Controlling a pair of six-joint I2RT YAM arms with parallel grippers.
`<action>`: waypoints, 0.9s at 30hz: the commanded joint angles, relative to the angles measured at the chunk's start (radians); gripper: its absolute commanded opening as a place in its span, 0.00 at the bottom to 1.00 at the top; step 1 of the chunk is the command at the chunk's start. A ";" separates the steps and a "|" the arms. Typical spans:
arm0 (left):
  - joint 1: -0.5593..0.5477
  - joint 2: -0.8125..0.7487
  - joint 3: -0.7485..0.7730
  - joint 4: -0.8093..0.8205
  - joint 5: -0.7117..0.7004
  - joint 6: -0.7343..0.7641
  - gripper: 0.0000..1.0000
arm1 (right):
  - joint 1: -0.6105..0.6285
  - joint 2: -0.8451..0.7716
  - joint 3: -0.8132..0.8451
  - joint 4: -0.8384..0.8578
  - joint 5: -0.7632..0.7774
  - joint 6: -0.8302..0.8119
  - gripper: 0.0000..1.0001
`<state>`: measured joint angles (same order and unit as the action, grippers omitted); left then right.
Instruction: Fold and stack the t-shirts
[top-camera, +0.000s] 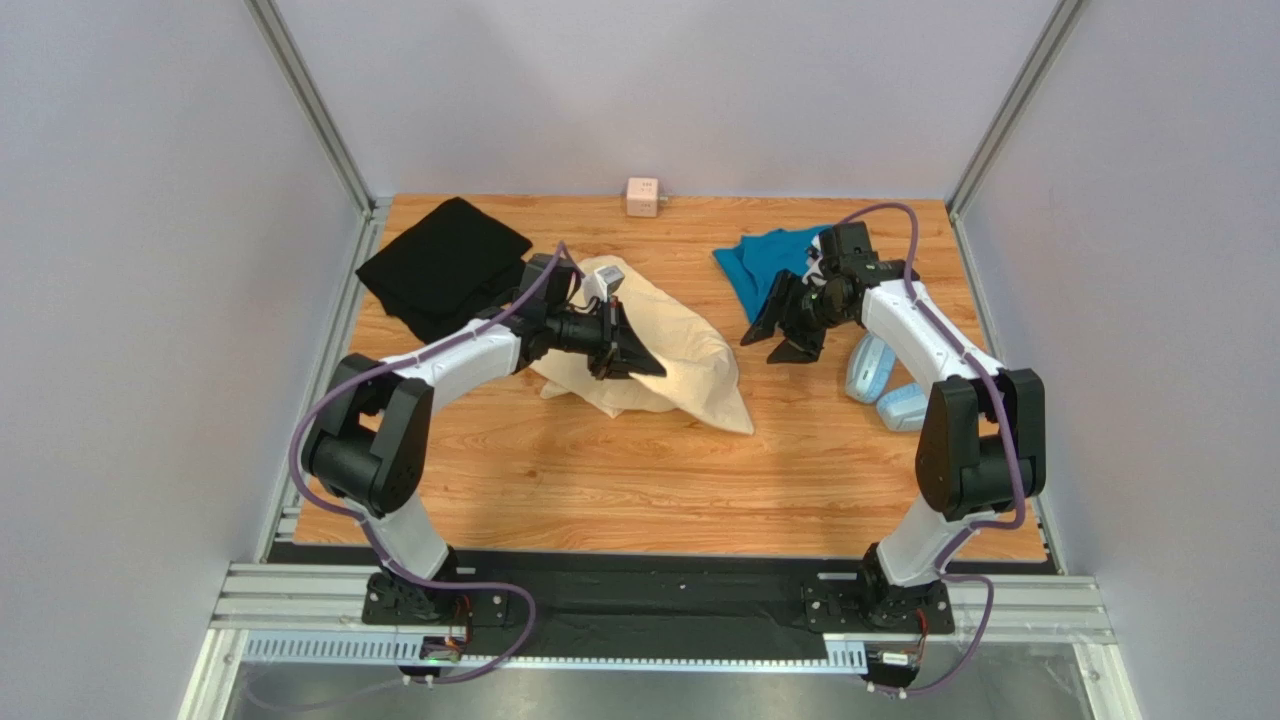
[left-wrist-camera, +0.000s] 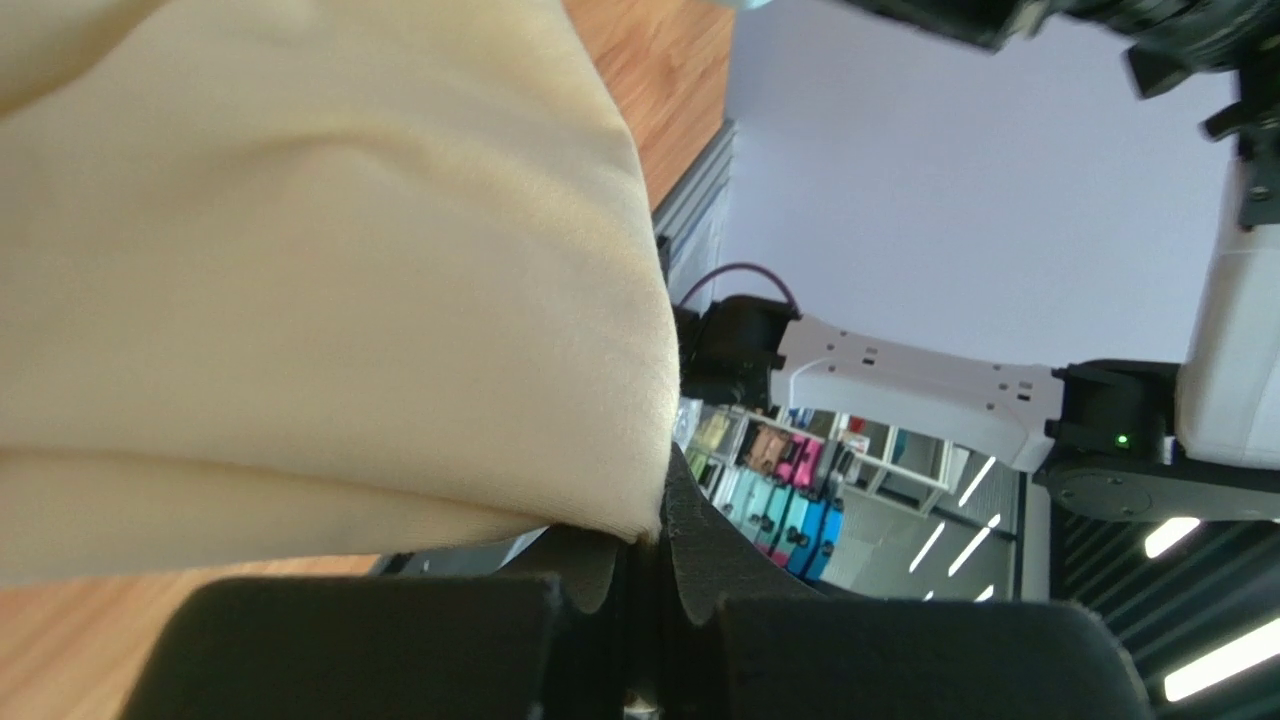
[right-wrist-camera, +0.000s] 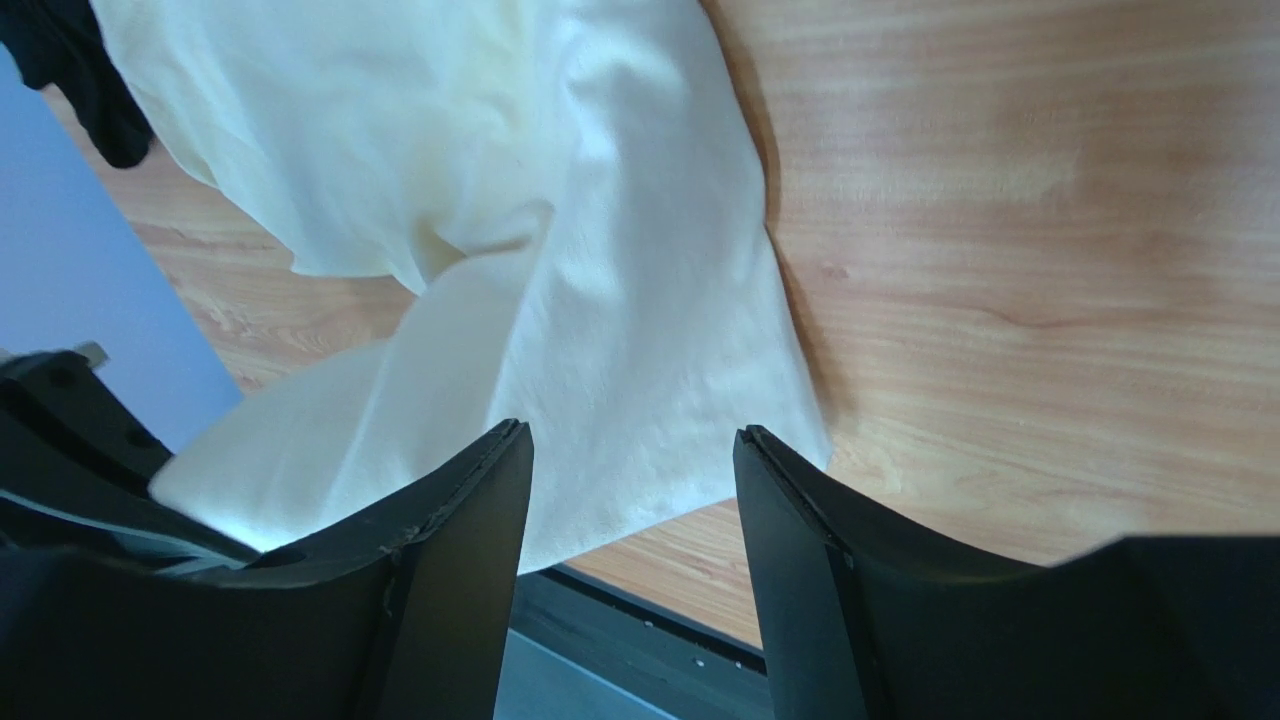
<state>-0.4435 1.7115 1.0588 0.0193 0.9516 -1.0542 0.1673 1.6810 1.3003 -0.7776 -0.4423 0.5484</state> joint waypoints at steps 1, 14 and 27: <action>0.011 -0.088 0.075 -0.559 0.062 0.325 0.00 | -0.006 0.031 0.080 0.066 0.001 -0.015 0.58; -0.023 -0.360 -0.105 -0.725 0.156 0.336 0.00 | -0.005 0.042 0.122 0.093 -0.041 0.024 0.56; -0.049 -0.460 0.016 -0.755 -0.102 0.313 0.52 | 0.064 0.095 0.191 0.043 -0.030 0.010 0.65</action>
<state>-0.4904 1.3087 0.9760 -0.7216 0.9138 -0.7204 0.1986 1.7527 1.4322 -0.7208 -0.4656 0.5713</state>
